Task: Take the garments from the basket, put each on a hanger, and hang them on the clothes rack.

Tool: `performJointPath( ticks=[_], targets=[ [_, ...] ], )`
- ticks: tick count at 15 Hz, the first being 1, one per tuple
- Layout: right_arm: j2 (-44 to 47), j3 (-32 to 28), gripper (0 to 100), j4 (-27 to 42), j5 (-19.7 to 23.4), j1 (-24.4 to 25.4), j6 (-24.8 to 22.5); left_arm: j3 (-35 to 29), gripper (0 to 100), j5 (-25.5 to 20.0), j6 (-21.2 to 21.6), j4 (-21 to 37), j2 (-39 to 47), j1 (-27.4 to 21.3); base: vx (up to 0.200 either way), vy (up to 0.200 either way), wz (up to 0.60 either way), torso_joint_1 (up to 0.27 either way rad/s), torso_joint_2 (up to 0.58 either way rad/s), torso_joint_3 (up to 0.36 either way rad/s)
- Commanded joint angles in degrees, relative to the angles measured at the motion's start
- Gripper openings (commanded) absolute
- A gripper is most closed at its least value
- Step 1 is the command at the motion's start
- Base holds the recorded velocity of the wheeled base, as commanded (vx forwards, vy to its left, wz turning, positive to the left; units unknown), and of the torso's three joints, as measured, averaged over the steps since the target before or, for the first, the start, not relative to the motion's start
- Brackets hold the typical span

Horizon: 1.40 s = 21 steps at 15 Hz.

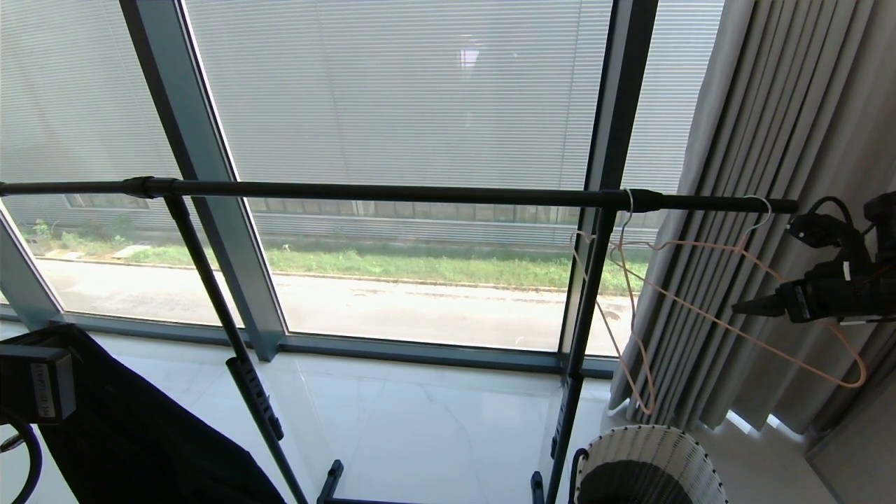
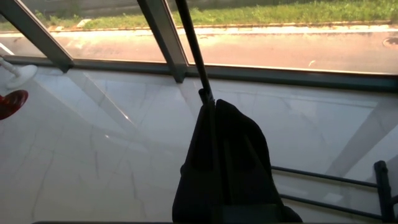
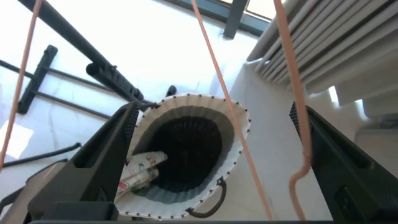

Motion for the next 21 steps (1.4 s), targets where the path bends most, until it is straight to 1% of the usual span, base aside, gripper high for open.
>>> performJointPath(
  ticks=[1,3,5,9,10,12,13,15,16,17,18,20,21],
  targets=[
    [-0.2,0.0,100,-0.2,-0.3,0.9,0.7,0.0,0,0.0,0.0,0.0,-0.2,0.0,0.0,0.0,0.0,0.0,0.0,0.0],
    [1.0,-0.4,100,-1.0,-1.5,0.3,0.6,-0.1,0,0.2,0.0,0.0,-0.2,0.0,0.0,0.0,0.0,0.0,0.0,0.0],
    [2.5,-1.3,100,-3.8,-2.3,-1.1,0.6,-0.5,0,0.4,0.0,0.0,-0.3,0.0,0.0,0.0,0.0,0.0,0.0,0.0],
    [1.1,0.6,100,-3.7,-2.6,-0.8,0.7,-0.5,0,0.4,0.0,0.0,-0.3,0.0,0.0,0.0,0.0,0.0,0.0,0.0],
    [1.3,0.6,100,-3.8,-3.3,-0.8,0.7,-0.5,0,0.4,0.0,0.0,-0.3,0.0,0.0,0.0,0.0,0.0,0.0,0.0],
    [1.3,1.5,100,-4.0,-7.0,-0.8,1.4,-0.5,0,0.5,0.0,0.0,-0.4,0.0,0.0,0.0,0.0,0.0,0.0,0.0],
    [1.2,1.5,100,-4.1,-7.2,-0.6,2.1,-0.5,0,0.4,0.0,-0.1,-0.4,0.0,0.0,0.0,0.0,0.0,0.0,0.0],
    [0.6,1.8,100,-4.3,-7.6,1.6,7.1,-0.5,0,0.4,0.0,-0.1,-0.4,0.0,0.0,0.0,0.0,0.0,0.0,0.0],
    [0.6,1.7,100,-4.3,-8.6,2.9,9.5,-0.5,0,0.4,0.0,0.0,-0.4,0.0,0.0,0.0,0.0,0.0,0.0,0.0],
    [0.6,1.7,100,-4.3,-8.6,2.9,9.5,-0.5,0,0.4,0.0,0.0,-0.4,0.0,0.0,0.0,0.0,0.0,0.0,0.0],
    [0.7,1.9,100,-4.5,-12.8,5.8,12.5,-0.5,0,0.4,0.0,-0.1,-0.4,0.0,0.0,0.0,0.0,0.0,0.0,0.0],
    [1.3,2.3,100,-6.2,-15.9,7.3,13.9,-0.5,0,0.4,0.0,-0.1,-0.5,0.0,0.0,0.0,0.0,0.0,0.0,0.0],
    [1.5,2.9,100,-7.9,-19.1,8.9,15.3,-0.4,0,0.4,0.0,0.0,-0.9,0.0,0.0,0.0,0.0,0.0,0.0,0.0]
  ],
)
